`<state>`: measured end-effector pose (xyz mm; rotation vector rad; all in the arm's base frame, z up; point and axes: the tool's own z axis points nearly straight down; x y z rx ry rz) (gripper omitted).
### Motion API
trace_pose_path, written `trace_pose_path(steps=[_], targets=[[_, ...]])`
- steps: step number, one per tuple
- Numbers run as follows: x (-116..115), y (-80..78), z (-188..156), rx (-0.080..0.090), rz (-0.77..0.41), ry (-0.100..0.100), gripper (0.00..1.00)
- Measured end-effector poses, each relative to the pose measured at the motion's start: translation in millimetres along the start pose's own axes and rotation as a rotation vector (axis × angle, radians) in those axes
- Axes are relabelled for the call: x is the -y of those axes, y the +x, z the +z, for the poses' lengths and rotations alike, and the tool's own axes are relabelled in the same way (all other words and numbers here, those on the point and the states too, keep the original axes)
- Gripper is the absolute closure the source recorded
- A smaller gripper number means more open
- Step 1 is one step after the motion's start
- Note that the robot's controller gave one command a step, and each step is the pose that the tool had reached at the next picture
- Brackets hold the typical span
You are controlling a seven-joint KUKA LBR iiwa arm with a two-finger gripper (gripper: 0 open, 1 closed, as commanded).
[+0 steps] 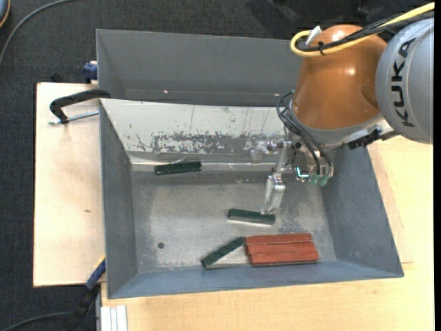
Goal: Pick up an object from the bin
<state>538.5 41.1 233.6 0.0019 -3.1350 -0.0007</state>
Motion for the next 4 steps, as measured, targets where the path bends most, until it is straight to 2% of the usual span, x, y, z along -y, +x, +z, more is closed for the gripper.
trace_pose_path(steps=[1, 2, 3, 4], targets=[[0.7, 9.4, 107.8, -0.001, -0.018, 0.0, 0.0], [22.8, 2.9, 163.8, 0.004, 0.168, -0.001, 0.0], [22.3, 1.6, 160.5, 0.009, 0.168, -0.002, 1.0], [28.0, -1.4, 1.0, 0.021, 0.228, -0.003, 1.0]])
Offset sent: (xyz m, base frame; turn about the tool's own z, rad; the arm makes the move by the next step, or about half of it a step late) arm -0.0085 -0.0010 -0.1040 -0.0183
